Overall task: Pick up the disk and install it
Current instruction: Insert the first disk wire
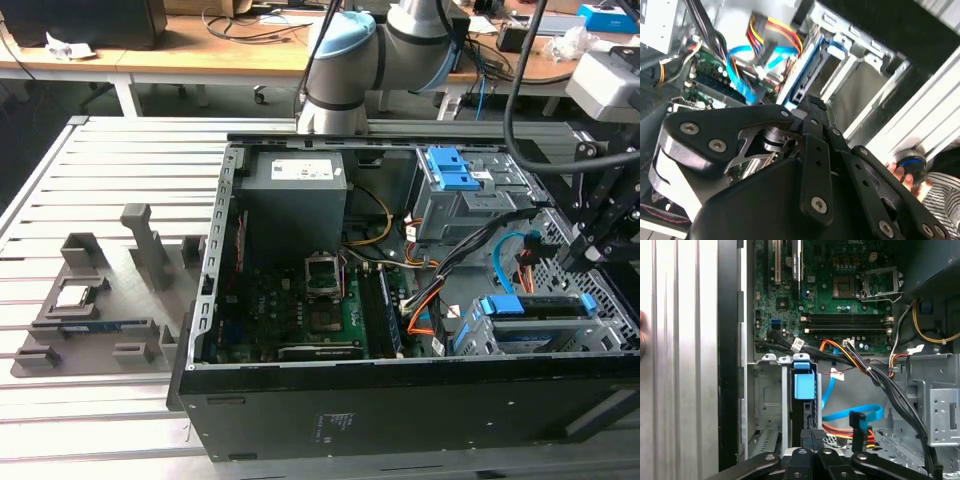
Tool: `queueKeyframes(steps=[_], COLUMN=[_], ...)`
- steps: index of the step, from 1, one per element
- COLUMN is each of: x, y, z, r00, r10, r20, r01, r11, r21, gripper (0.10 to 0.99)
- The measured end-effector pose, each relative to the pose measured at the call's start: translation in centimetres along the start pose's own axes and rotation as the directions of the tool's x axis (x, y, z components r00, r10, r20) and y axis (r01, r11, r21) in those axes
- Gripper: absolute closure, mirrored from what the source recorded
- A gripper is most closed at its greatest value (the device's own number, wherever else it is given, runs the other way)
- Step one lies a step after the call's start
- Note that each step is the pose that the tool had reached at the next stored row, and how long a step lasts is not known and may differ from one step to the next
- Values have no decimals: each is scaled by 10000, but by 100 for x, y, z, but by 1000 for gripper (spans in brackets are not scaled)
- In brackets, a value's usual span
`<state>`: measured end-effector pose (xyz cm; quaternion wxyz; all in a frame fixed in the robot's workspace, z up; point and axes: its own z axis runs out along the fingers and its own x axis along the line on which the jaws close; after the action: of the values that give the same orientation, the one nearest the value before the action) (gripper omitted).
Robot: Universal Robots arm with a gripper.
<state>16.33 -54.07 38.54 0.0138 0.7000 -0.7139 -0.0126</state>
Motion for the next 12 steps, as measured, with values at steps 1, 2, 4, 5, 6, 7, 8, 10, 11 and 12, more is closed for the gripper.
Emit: queueKeyframes(steps=[1,2,4,5,6,7,8,10,11,12], x=[-51,-111,-234,-358,-407,-427,-445,-450,-450,-450], y=[-30,-52,-64,-68,-67,-68,-69,-71,-72,-72], z=[6,12,29,71,105,125,138,143,143,143], r00=[10000,10000,10000,10000,10000,10000,10000,10000,10000,10000], r10=[1,1,2,2,4,4,3,3,3,3], r20=[-23,-41,-52,-52,-55,-59,-73,-75,-76,-75], r01=[-1,-1,-2,-2,-4,-4,-3,-3,-3,-3], r11=[10000,10000,10000,10000,10000,10000,10000,10000,10000,10000], r21=[0,0,1,1,0,1,1,1,1,1], gripper=[980,980,980,980,980,980,980,980,980,973])
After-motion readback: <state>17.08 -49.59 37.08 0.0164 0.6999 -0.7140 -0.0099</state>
